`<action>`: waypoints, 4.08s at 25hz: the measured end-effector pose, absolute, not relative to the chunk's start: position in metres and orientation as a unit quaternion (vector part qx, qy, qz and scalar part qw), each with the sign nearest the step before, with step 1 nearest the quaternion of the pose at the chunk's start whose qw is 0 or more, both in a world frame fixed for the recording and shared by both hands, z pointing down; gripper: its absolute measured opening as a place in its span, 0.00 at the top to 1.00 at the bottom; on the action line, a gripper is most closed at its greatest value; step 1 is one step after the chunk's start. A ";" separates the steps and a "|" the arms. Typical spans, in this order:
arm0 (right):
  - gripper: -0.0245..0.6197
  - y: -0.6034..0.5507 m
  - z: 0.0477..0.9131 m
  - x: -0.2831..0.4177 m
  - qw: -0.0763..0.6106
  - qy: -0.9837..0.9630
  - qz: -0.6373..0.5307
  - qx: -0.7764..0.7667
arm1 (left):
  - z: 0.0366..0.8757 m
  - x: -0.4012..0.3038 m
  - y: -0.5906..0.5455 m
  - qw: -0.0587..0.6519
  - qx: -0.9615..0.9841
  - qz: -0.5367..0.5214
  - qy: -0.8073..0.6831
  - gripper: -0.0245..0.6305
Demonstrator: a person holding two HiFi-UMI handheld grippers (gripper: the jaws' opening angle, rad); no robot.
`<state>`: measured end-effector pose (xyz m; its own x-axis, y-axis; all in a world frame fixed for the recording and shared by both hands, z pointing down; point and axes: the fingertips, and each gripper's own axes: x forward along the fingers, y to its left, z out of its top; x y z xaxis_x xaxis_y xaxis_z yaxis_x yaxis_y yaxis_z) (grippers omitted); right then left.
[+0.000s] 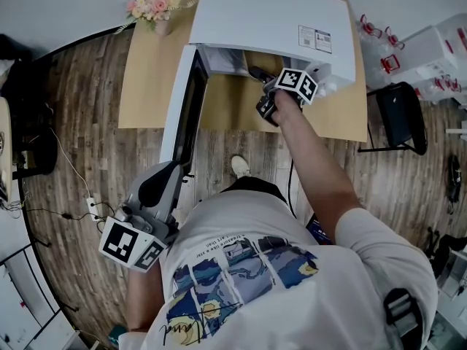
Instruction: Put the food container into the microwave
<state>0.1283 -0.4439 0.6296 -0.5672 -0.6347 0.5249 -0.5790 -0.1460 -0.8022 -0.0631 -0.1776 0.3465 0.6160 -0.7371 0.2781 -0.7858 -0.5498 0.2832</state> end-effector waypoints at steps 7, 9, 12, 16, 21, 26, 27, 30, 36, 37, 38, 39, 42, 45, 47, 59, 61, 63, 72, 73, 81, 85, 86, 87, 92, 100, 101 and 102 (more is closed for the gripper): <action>0.45 -0.439 0.626 0.124 0.032 0.666 -0.597 -0.447 | 0.348 -0.062 -0.177 0.196 0.879 0.067 -0.430 0.95; 0.45 -0.436 0.623 0.122 0.036 0.670 -0.595 -0.442 | 0.347 -0.062 -0.176 0.194 0.881 0.066 -0.427 0.95; 0.46 -0.428 0.619 0.122 0.042 0.674 -0.594 -0.436 | 0.346 -0.064 -0.172 0.191 0.883 0.063 -0.424 0.95; 0.46 -0.407 0.614 0.117 0.037 0.687 -0.587 -0.427 | 0.345 -0.068 -0.162 0.191 0.884 0.060 -0.422 0.95; 0.46 -0.374 0.605 0.121 0.022 0.705 -0.560 -0.434 | 0.343 -0.073 -0.147 0.185 0.891 0.052 -0.411 0.95; 0.46 -0.334 0.592 0.122 0.006 0.724 -0.532 -0.439 | 0.343 -0.081 -0.125 0.181 0.896 0.045 -0.402 0.95; 0.46 -0.326 0.588 0.123 0.002 0.730 -0.523 -0.440 | 0.343 -0.083 -0.120 0.180 0.897 0.042 -0.401 0.95; 0.46 -0.297 0.576 0.123 -0.004 0.743 -0.502 -0.442 | 0.344 -0.089 -0.105 0.180 0.900 0.037 -0.394 0.95; 0.47 -0.227 0.550 0.118 -0.005 0.772 -0.470 -0.428 | 0.353 -0.093 -0.071 0.181 0.912 0.032 -0.367 0.95; 0.50 -0.214 0.545 0.117 -0.007 0.776 -0.462 -0.430 | 0.355 -0.093 -0.064 0.183 0.914 0.032 -0.360 0.95; 0.66 -0.200 0.540 0.118 -0.010 0.780 -0.452 -0.433 | 0.357 -0.092 -0.058 0.184 0.917 0.031 -0.353 0.95; 0.77 -0.187 0.534 0.118 -0.013 0.785 -0.440 -0.436 | 0.359 -0.092 -0.051 0.185 0.920 0.031 -0.345 0.95; 0.90 -0.145 0.518 0.114 -0.029 0.804 -0.404 -0.436 | 0.366 -0.090 -0.029 0.186 0.926 0.032 -0.326 0.95; 0.95 -0.100 0.500 0.101 -0.047 0.826 -0.373 -0.420 | 0.374 -0.087 -0.008 0.185 0.933 0.037 -0.307 0.95; 0.95 -0.068 0.493 0.091 -0.070 0.840 -0.353 -0.406 | 0.380 -0.087 0.007 0.184 0.936 0.044 -0.298 0.95; 0.95 0.030 0.463 0.051 -0.081 0.876 -0.326 -0.347 | 0.405 -0.098 0.059 0.204 0.937 0.044 -0.280 0.95; 0.95 0.036 0.456 0.039 -0.094 0.889 -0.300 -0.334 | 0.412 -0.104 0.064 0.207 0.934 0.052 -0.287 0.95; 0.95 0.039 0.449 0.030 -0.101 0.898 -0.279 -0.326 | 0.419 -0.108 0.065 0.215 0.929 0.059 -0.296 0.95; 0.95 0.039 0.433 0.018 -0.110 0.908 -0.245 -0.321 | 0.416 -0.108 0.063 0.221 0.923 0.053 -0.311 0.95; 0.95 0.039 0.431 0.016 -0.111 0.909 -0.242 -0.320 | 0.416 -0.110 0.063 0.222 0.922 0.053 -0.312 0.95; 0.95 0.043 0.425 0.015 -0.113 0.912 -0.233 -0.319 | 0.418 -0.115 0.066 0.227 0.921 0.057 -0.313 0.95; 0.95 0.048 0.425 0.017 -0.115 0.909 -0.236 -0.322 | 0.422 -0.113 0.068 0.232 0.921 0.057 -0.307 0.95; 0.95 0.050 0.424 0.017 -0.117 0.909 -0.236 -0.323 | 0.423 -0.112 0.068 0.234 0.921 0.058 -0.305 0.95; 0.95 0.052 0.424 0.018 -0.120 0.909 -0.234 -0.325 | 0.425 -0.111 0.068 0.236 0.921 0.059 -0.303 0.95; 0.95 0.061 0.420 0.028 -0.130 0.909 -0.223 -0.328 | 0.435 -0.101 0.073 0.247 0.922 0.066 -0.293 0.95; 0.95 0.067 0.414 0.075 -0.113 0.913 -0.205 -0.334 | 0.441 -0.043 0.078 0.253 0.923 0.081 -0.278 0.95; 0.95 0.069 0.413 0.086 -0.109 0.913 -0.204 -0.337 | 0.441 -0.029 0.080 0.253 0.924 0.085 -0.273 0.95; 0.95 0.071 0.412 0.099 -0.107 0.912 -0.202 -0.341 | 0.441 -0.015 0.081 0.251 0.926 0.090 -0.267 0.95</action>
<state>0.0988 0.0714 0.4117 -0.7448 -0.5783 0.3329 -0.6647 0.6862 -0.2953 -0.0146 0.0808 0.4405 0.8410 -0.4503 0.3001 -0.5402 -0.7309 0.4171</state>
